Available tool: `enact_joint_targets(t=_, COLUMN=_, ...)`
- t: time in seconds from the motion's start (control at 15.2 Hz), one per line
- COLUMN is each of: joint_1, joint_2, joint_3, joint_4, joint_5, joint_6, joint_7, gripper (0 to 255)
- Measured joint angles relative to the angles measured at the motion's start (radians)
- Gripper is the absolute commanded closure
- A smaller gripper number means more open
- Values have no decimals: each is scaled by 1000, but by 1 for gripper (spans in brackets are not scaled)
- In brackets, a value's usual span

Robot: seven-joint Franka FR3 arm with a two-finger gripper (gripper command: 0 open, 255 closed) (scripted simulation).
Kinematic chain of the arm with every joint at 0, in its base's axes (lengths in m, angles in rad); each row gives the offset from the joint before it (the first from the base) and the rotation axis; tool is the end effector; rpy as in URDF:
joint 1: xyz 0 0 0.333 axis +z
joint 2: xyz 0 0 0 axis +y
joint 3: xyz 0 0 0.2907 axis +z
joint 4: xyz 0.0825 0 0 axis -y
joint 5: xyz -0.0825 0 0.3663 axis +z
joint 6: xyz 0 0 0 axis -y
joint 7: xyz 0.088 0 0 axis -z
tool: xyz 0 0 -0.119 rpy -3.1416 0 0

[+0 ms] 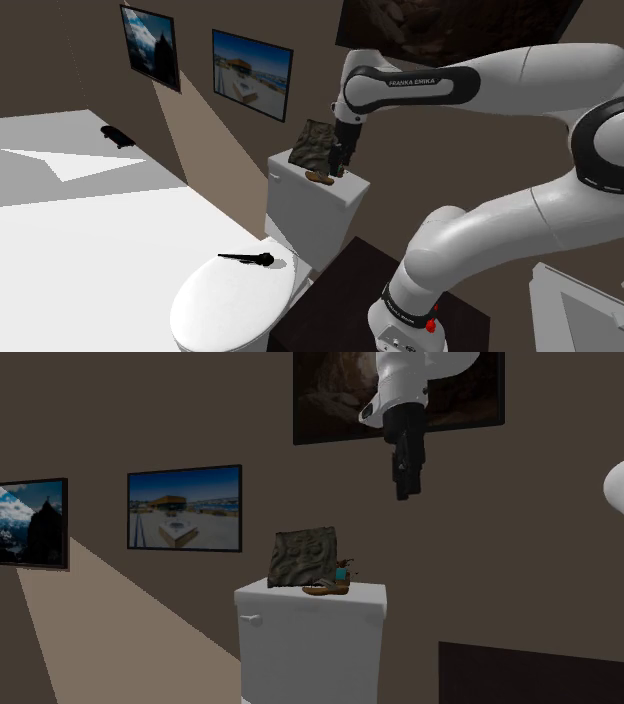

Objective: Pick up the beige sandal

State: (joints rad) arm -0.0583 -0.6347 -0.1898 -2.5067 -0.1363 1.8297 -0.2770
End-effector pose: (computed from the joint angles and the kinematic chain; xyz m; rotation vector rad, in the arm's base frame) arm 0.3391 -0.1004 0.4591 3.1297 0.1664 -0.0810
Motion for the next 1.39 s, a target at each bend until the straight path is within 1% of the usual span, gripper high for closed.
enact_joint_targets(t=0.4, joint_1=-25, joint_2=170, joint_3=-104, joint_4=29, joint_5=-40, joint_6=159, joint_7=-112, gripper=0)
enact_joint_targets(t=0.73, joint_1=-33, joint_2=339, joint_3=-185, joint_4=85, joint_5=-31, joint_6=286, joint_7=-213, gripper=0)
enact_joint_targets(t=0.99, joint_1=-36, joint_2=498, joint_3=-242, joint_4=167, joint_5=16, joint_6=368, joint_7=-310, gripper=0)
enact_joint_targets(t=1.19, joint_1=-41, joint_2=621, joint_3=-267, joint_4=241, joint_5=75, joint_6=416, joint_7=-384, gripper=0)
enact_joint_targets(t=1.39, joint_1=-65, joint_2=740, joint_3=-285, joint_4=318, joint_5=141, joint_6=453, joint_7=-471, gripper=0)
